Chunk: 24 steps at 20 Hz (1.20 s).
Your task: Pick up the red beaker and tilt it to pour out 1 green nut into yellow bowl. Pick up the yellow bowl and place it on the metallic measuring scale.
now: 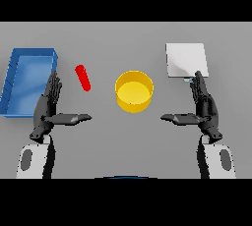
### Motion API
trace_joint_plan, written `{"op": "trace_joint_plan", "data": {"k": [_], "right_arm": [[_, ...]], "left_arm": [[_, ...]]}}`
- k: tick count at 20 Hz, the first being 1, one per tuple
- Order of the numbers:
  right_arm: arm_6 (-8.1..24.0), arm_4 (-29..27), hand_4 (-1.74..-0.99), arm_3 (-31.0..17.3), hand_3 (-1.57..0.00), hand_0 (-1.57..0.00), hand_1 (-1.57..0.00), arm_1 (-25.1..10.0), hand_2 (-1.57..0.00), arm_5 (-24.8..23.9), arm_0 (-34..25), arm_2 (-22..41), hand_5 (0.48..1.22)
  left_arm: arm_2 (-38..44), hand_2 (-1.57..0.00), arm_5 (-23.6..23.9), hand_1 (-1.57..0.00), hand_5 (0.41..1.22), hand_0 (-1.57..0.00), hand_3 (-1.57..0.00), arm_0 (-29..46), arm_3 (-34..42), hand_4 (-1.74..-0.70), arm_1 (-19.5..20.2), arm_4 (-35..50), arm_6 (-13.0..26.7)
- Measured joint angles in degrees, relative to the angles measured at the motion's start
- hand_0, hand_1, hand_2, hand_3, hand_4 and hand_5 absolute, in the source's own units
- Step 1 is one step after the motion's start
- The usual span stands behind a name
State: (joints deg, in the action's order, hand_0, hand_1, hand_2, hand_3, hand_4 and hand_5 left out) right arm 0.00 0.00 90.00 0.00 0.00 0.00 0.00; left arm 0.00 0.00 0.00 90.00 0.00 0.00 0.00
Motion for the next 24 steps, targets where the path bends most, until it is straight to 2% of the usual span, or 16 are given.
{"op": "trace_joint_plan", "data": {"k": [6, 8, 12, 14, 18, 20, 22, 24], "right_arm": [[-0.54, 0.17, -1.177, -0.05, 0.0, 0.0, 0.0, 0.4, 0.0, -0.25, -0.25, 0.25, 0.572], [-1.67, 7.28, -1.183, 2.41, 0.0, 0.0, 0.0, -2.9, 0.0, -1.56, 1.05, 3.19, 0.576], [-2.11, 9.9, -1.196, 4.04, 0.0, 0.0, 0.0, -5.09, 0.0, -1.04, 2.28, 4.39, 0.584], [-2.12, 8.77, -1.225, 4.32, 0.0, 0.0, 0.0, -4.79, 0.0, -0.18, 2.37, 4.44, 0.59], [-2.36, 6.98, -1.284, 4.63, 0.0, 0.0, 0.0, -3.93, 0.0, 1.17, 2.53, 4.75, 0.618], [-2.8, 6.2, -1.292, 4.65, 0.0, 0.0, 0.0, -4.47, 0.0, 1.47, 1.84, 4.02, 0.624], [-3.78, 5.43, -1.294, 4.76, 0.0, 0.0, 0.0, -5.81, 0.0, 2.33, 1.96, 3.16, 0.623], [-3.56, 5.48, -1.296, 4.06, 0.0, 0.0, 0.0, -5.44, 0.0, 2.74, 1.97, 3.54, 0.621]], "left_arm": [[-0.66, 0.0, 0.18, 0.0, 0.677, 0.0, 0.0, 1.88, 1.38, -1.2, -0.48, -0.27, -0.67], [-3.69, 0.0, -1.08, 0.0, 0.677, 0.0, 0.0, 4.72, 5.6, -1.2, 1.99, -3.91, -2.53], [-5.76, 0.0, -1.62, 0.0, 0.663, 0.0, 0.0, 6.63, 8.63, -1.19, 3.1, -6.03, 0.76], [-5.74, 0.0, -1.31, 0.0, 0.657, 0.0, 0.0, 5.7, 8.27, -1.18, 3.3, -6.58, 2.35], [-6.61, 0.0, -1.24, 0.0, 0.658, 0.0, 0.0, 5.51, 7.58, -1.18, 2.66, -7.39, 2.91], [-6.44, 0.0, -0.81, 0.0, 0.658, 0.0, 0.0, 3.84, 5.08, -1.19, 1.83, -7.6, 3.87], [-5.65, 0.0, 0.05, 0.0, 0.661, 0.0, 0.0, 1.44, 2.33, -1.2, 2.02, -8.41, 3.22], [-4.54, 0.0, 0.19, 0.0, 0.663, 0.0, 0.0, -1.88, -0.94, -1.21, 2.19, -8.14, 3.07]]}}
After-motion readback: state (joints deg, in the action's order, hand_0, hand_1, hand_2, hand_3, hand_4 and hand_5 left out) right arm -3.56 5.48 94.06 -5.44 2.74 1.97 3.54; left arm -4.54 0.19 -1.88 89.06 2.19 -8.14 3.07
